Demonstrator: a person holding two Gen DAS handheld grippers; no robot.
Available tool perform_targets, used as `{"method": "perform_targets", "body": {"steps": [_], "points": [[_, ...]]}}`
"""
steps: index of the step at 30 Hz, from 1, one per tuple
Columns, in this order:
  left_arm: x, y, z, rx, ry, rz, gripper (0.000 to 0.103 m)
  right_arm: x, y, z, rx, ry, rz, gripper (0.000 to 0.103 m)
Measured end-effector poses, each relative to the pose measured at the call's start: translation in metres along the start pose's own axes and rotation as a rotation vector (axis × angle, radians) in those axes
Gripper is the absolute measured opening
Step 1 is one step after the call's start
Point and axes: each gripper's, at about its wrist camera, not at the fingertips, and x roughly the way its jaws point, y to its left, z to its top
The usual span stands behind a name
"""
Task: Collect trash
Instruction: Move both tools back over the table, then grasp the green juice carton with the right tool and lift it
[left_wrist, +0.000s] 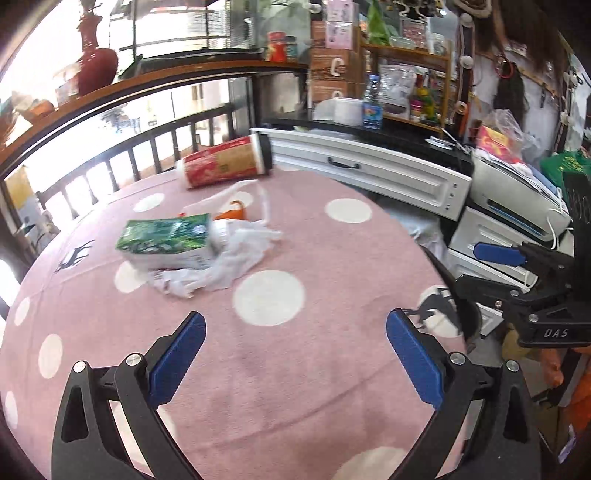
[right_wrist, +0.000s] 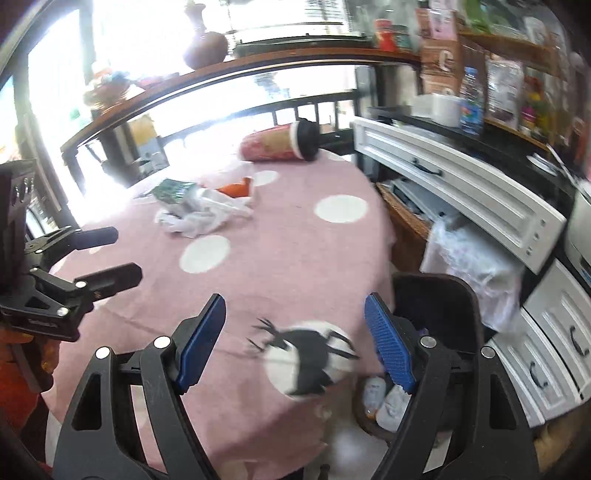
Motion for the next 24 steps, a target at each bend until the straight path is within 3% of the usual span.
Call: {"method": "perform_targets", "body": {"steps": [5, 9, 16, 24], "points": [[-0.009, 0.05, -0.018, -0.043, 0.028, 0.1, 0.097, 0.039, 0.074, 0.043, -0.214, 0.035, 0.122, 0.076], [-0.016, 0.079, -0.036, -0.064, 0.049, 0.131, 0.097, 0.075, 0.123, 0.074, -0.379, 0.076, 0.195, 0.067], [-0.019, 0.112, -0.048, -0.111, 0.053, 0.121, 0.097, 0.149, 0.168, 0.113, -0.598, 0.176, 0.131, 0.057], [-0.016, 0.132, -0.049, -0.135, 0.044, 0.096, 0.097, 0.205, 0.185, 0.131, -0.727, 0.27, 0.056, 0.057]]}}
